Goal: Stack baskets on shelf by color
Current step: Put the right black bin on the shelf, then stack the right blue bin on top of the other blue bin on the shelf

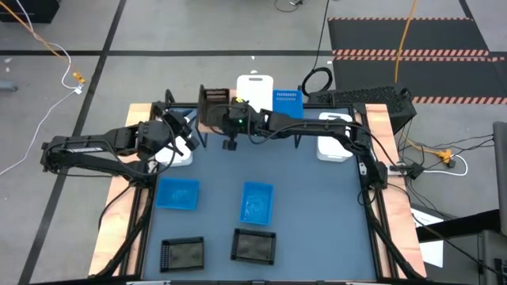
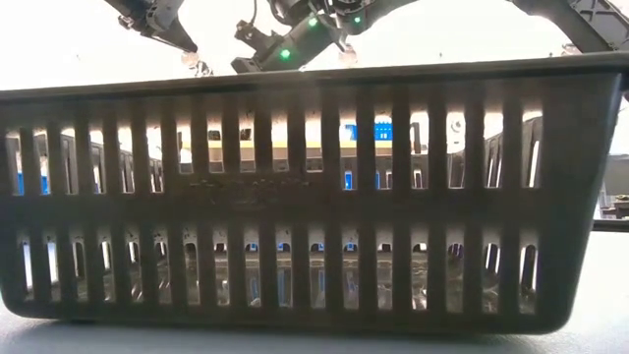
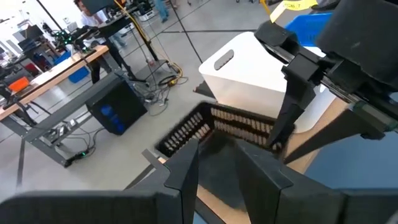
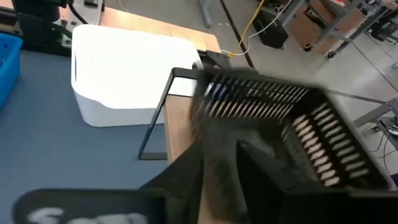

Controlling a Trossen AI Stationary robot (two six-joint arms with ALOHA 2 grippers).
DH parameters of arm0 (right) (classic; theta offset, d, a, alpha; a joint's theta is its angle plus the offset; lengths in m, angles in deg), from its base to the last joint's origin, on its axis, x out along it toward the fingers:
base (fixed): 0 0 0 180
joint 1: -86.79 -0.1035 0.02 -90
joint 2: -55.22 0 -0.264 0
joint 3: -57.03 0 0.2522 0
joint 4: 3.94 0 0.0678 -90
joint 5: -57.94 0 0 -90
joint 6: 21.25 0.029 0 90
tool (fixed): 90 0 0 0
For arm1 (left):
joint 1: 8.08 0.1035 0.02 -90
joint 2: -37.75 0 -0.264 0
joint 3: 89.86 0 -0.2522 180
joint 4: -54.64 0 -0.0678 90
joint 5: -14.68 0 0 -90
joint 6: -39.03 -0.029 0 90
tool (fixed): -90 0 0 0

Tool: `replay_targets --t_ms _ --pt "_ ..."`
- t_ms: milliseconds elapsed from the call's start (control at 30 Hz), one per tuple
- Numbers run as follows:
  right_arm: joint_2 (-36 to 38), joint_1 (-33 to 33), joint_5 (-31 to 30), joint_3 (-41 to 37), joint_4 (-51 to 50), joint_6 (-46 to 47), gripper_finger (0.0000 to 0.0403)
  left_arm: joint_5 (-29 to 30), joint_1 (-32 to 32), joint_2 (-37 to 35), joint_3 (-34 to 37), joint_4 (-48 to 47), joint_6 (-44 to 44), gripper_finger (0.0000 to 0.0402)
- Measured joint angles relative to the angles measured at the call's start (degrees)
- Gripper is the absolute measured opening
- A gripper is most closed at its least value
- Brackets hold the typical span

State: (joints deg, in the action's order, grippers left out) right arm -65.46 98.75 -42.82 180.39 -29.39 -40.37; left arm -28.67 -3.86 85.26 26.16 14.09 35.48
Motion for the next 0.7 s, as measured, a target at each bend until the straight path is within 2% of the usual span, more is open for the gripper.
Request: replay_targets --t_ms 167,333,500,700 --pt "0.0 -0.7 0.0 0.0 2.4 -1.7 0.0140 0.0 0.0 0.0 0.0 0.0 0.0 0.0106" --pt "2.9 -2.2 -1.6 -0.1 1.5 -4.8 0.0150 0.0 0.0 0.0 0.0 -1.1 0.0 0.0106" --pt "9.8 -3.8 -2.6 0.0 -8.1 -4.9 0.0145 0.0 0.0 -0.4 0.0 -2.9 0.0 0.0106" --pt "17.7 -4.4 -2.7 -0.1 -26.5 2.8 0.0144 0.0 -0.1 -0.9 0.0 -3.1 -0.1 0.0106"
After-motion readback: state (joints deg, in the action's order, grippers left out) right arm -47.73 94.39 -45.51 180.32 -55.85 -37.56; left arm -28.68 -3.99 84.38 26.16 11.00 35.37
